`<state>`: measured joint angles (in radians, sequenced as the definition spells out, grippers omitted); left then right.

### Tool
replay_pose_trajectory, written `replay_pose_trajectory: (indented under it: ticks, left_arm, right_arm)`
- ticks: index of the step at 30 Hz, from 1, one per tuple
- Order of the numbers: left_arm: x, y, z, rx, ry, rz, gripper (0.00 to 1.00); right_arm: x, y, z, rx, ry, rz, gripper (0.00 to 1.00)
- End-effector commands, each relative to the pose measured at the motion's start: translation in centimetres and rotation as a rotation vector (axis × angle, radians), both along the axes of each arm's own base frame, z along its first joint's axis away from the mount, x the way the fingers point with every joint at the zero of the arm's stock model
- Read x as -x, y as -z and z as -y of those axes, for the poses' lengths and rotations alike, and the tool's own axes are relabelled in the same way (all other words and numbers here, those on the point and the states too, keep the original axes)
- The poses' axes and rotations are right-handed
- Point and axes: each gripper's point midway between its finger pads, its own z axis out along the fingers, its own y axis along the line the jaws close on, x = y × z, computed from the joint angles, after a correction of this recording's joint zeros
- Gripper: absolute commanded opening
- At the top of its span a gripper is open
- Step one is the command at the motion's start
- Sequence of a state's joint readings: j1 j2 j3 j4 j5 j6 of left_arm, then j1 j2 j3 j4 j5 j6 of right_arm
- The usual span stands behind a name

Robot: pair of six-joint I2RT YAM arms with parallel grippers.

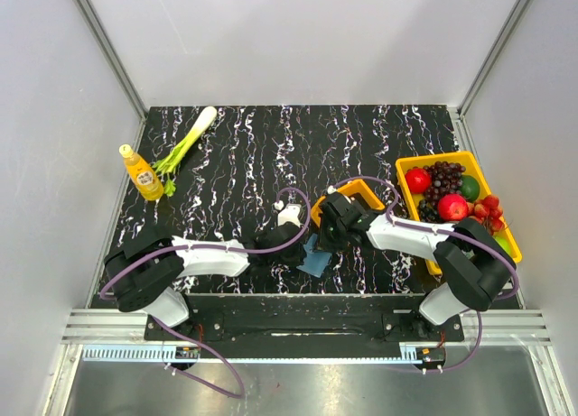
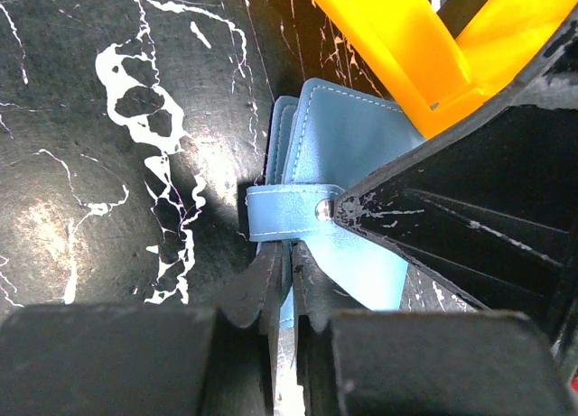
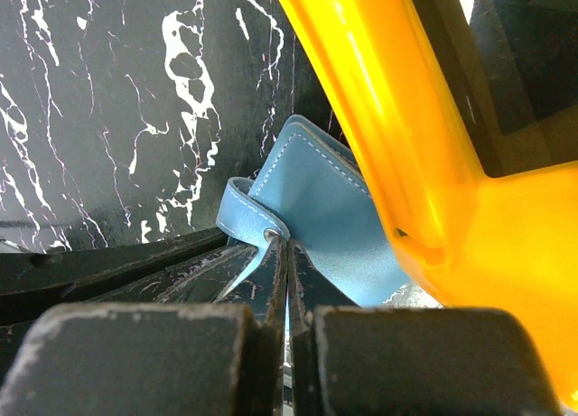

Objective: Put the credit cards into the card holder
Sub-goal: Close the card holder at the center of the board.

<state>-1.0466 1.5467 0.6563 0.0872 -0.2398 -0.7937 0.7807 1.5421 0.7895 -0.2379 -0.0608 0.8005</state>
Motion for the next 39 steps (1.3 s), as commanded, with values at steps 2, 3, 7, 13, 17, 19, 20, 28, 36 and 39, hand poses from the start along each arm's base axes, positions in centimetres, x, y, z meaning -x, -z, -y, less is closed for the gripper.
replay_pose_trajectory:
  ticks: [2,3,7,13,17,19,20,28,36,39]
  left_arm:
    - [1.5,4.1,-3.7,-0.189,-0.002,-0.068,0.00]
    - [1.5,4.1,-3.7,-0.188,-0.001,-0.069,0.00]
    - [1.5,4.2,-3.8,-0.198,-0.003,-0.071,0.00]
    - [1.5,4.1,-3.8,-0.191,-0.003,-0.067,0.00]
    - [1.5,4.0,-3.6,-0.188,0.000,-0.065,0.00]
    - [1.5,4.0,-3.7,-0.189,0.001,-0.064,0.00]
    - [1.5,4.0,-3.7,-0.189,0.000,-0.063,0.00]
    - [1.5,4.0,-3.8,-0.189,-0.002,-0.065,0.00]
    - [1.5,4.0,-3.8,-0.189,-0.001,-0.064,0.00]
    - [1.5,4.0,-3.7,-0.188,0.000,-0.062,0.00]
  right_arm:
    - [0.5,-0.1,2.0,0.076,0.016,-0.009,0.00]
    - [0.5,0.1,2.0,0.082,0.013,-0.009,0.00]
    - [0.6,-0.1,1.1,0.058,-0.018,-0.025,0.00]
    - [0.6,0.2,1.6,0.085,-0.014,-0.025,0.00]
    - [0.0,-1.6,0.3,0.007,-0.023,0.011,0.00]
    - [0.0,-2.1,0.1,-0.006,-0.025,0.020,0.00]
    - [-0.1,-2.1,0.2,-0.005,-0.021,0.022,0.00]
    - [0.1,-1.2,0.7,0.018,-0.004,0.011,0.00]
    - [0.5,1.1,1.2,0.071,-0.002,-0.041,0.00]
    - [0.6,1.7,1.4,0.092,-0.005,-0.057,0.00]
